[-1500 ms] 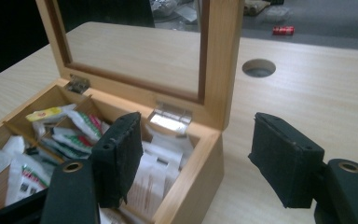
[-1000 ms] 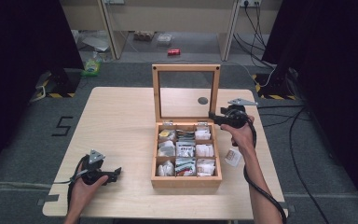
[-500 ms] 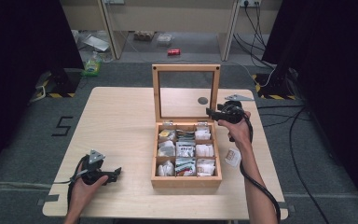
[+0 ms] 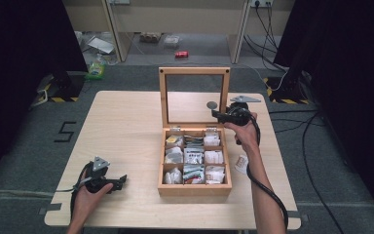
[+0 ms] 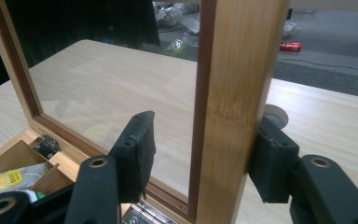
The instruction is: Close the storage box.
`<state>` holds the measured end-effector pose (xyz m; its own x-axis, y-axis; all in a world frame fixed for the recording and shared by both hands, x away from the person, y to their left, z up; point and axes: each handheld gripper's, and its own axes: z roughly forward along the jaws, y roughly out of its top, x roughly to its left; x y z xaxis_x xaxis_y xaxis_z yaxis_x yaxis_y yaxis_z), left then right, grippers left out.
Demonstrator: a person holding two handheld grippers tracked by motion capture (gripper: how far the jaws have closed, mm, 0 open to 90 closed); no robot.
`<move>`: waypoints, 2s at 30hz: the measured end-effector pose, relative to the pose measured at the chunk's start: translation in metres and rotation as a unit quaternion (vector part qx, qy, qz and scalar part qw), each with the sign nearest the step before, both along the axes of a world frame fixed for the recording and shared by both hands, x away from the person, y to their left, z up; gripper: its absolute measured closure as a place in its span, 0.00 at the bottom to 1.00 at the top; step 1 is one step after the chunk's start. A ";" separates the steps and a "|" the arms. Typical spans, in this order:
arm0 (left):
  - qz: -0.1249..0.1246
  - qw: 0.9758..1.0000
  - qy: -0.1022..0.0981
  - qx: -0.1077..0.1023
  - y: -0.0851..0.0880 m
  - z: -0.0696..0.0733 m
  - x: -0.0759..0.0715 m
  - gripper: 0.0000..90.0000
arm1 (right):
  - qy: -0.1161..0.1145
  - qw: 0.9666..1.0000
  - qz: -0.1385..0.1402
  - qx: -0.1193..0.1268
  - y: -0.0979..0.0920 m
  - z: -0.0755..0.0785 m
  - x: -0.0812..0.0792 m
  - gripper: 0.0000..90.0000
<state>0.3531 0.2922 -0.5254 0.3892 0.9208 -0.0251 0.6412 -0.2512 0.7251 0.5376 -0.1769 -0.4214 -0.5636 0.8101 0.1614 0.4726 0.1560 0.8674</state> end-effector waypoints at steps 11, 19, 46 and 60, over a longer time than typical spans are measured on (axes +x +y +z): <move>0.000 1.000 0.000 0.000 0.000 0.000 0.000 0.00 | -0.002 1.000 -0.001 0.010 0.000 -0.001 -0.001 0.51; 0.000 1.000 0.000 0.000 0.000 0.000 0.000 0.00 | -0.021 1.000 0.009 0.005 -0.002 -0.001 -0.007 0.53; 0.000 1.000 0.000 0.000 0.000 0.000 0.000 0.00 | -0.050 0.999 0.007 -0.008 -0.005 0.003 -0.031 0.54; -0.001 1.000 0.001 0.000 0.000 0.000 0.000 0.00 | -0.054 0.999 0.005 -0.003 -0.006 0.003 -0.046 0.51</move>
<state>0.3534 0.2920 -0.5253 0.3906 0.9202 -0.0258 0.6418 -0.2521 0.7243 0.4918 -0.1829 -0.4185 -0.5856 0.8050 0.0953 0.3751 0.1648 0.9122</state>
